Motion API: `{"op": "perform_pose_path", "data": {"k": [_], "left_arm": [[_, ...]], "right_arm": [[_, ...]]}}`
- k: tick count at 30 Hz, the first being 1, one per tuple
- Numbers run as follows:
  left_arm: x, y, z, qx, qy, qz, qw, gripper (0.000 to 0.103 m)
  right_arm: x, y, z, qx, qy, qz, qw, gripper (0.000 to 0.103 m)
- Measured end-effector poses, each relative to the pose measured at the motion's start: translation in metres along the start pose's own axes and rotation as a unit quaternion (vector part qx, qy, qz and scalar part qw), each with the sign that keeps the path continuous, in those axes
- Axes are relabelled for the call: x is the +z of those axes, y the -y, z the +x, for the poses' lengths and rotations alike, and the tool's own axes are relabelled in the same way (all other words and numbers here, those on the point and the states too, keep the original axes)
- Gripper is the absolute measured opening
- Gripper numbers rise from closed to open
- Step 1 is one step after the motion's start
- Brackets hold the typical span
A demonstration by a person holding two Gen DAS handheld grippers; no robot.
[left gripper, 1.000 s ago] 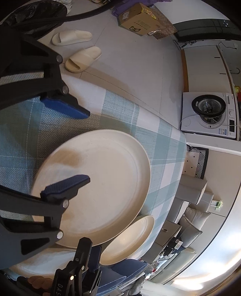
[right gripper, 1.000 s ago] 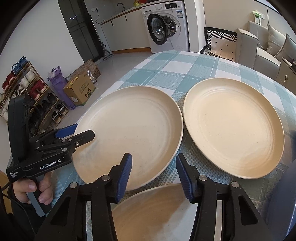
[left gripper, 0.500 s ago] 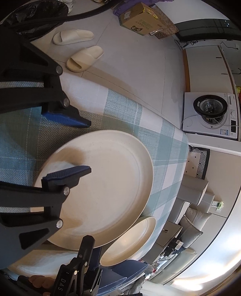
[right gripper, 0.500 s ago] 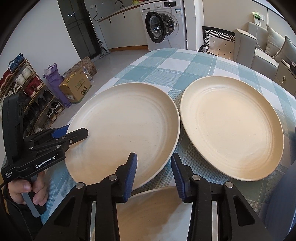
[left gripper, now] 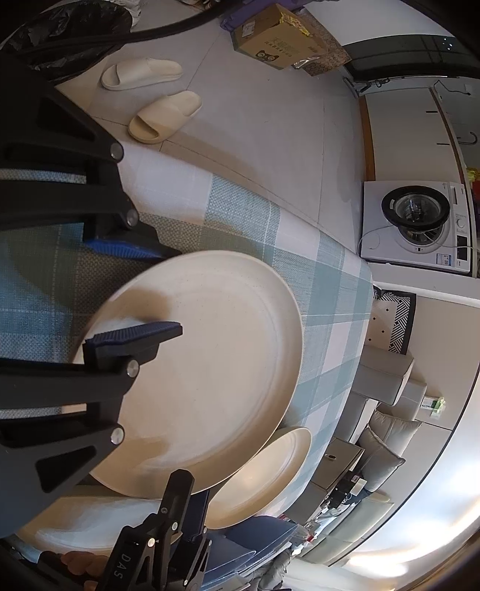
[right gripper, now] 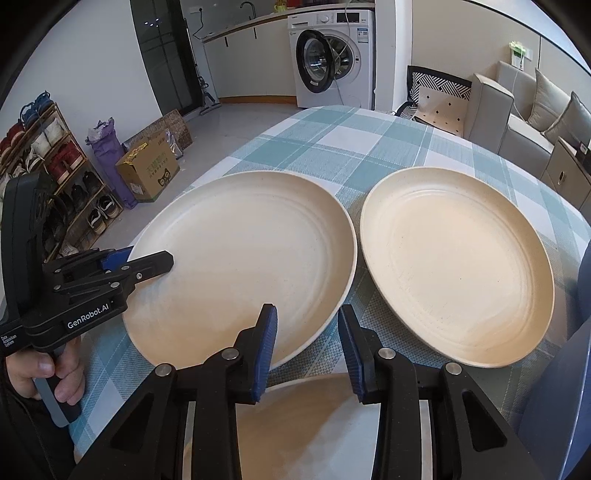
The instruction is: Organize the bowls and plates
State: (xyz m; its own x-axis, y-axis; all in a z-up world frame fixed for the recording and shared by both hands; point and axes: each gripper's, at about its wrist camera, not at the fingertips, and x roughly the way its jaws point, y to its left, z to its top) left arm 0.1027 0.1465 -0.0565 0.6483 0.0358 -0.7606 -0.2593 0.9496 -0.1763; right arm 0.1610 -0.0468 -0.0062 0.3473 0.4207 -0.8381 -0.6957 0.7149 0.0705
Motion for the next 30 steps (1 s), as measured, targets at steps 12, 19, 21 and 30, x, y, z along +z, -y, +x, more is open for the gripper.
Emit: {"op": "perform_pose_path", "data": {"k": [12, 19, 21, 30], "left_arm": [[0.003, -0.003, -0.013, 0.005, 0.014, -0.001, 0.9999, 0.031], [0.005, -0.006, -0.018, 0.011, 0.019, -0.004, 0.9998, 0.031], [0.005, -0.007, -0.022, 0.012, 0.023, -0.006, 0.9996, 0.031], [0.010, -0.013, -0.038, 0.013, 0.042, -0.013, 0.9990, 0.031]], "right_arm": [[0.003, -0.004, -0.005, 0.003, 0.007, -0.007, 1.000, 0.036], [0.004, -0.010, -0.008, 0.006, 0.012, -0.009, 1.000, 0.036], [0.004, -0.013, -0.008, 0.007, 0.012, -0.012, 1.000, 0.036], [0.008, -0.022, -0.018, 0.008, 0.023, -0.022, 0.999, 0.036]]}}
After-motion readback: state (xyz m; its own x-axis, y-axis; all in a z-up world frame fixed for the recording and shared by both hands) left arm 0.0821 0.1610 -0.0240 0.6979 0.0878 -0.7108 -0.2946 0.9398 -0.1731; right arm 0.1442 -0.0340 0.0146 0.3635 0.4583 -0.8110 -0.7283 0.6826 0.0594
